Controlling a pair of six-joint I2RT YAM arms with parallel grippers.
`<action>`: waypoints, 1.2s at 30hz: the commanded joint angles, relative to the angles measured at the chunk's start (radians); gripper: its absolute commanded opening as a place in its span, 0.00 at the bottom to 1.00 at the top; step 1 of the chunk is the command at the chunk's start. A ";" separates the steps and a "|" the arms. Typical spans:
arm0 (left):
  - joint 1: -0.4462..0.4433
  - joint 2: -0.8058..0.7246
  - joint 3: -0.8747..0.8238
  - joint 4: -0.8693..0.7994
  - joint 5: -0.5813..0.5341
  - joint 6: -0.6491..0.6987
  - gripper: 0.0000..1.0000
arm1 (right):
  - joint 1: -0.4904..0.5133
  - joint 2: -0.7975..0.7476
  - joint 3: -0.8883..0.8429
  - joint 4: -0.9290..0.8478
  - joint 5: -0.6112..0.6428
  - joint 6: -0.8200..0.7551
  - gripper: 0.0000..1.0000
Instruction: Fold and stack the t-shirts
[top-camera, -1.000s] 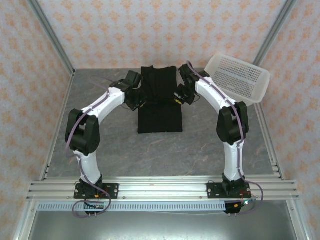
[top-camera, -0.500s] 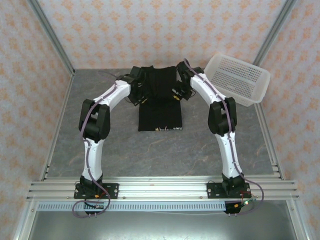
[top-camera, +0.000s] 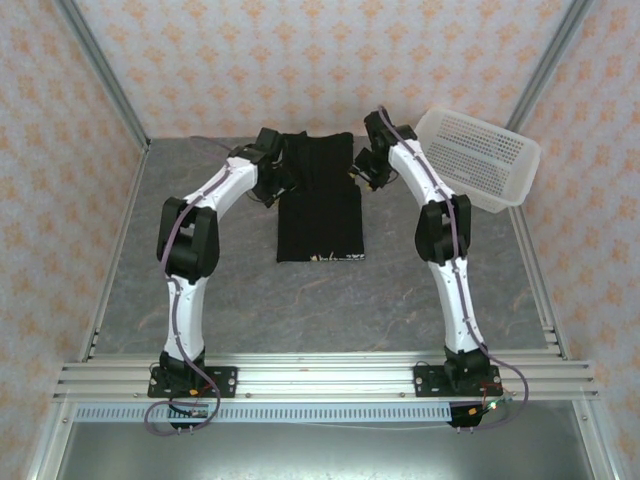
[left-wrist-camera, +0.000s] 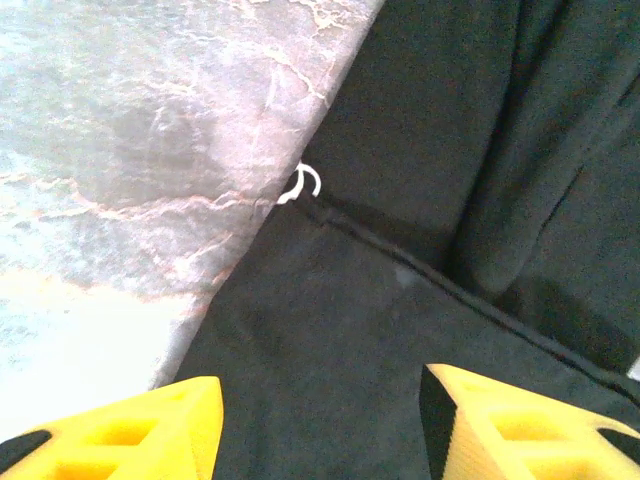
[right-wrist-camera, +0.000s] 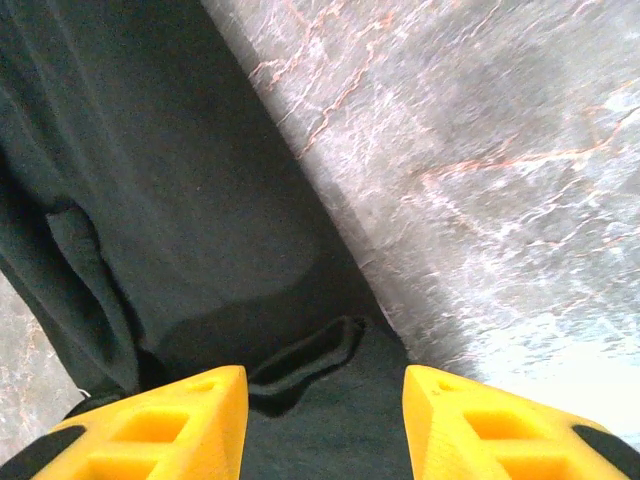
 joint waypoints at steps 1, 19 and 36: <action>0.005 -0.164 -0.122 0.042 -0.022 -0.027 0.53 | 0.000 -0.125 -0.096 -0.027 0.034 -0.046 0.45; -0.054 -0.467 -0.825 0.249 0.184 -0.253 0.49 | 0.123 -0.712 -1.250 0.502 -0.160 0.141 0.51; -0.077 -0.396 -0.813 0.331 0.170 -0.281 0.38 | 0.123 -0.592 -1.230 0.531 -0.156 0.155 0.43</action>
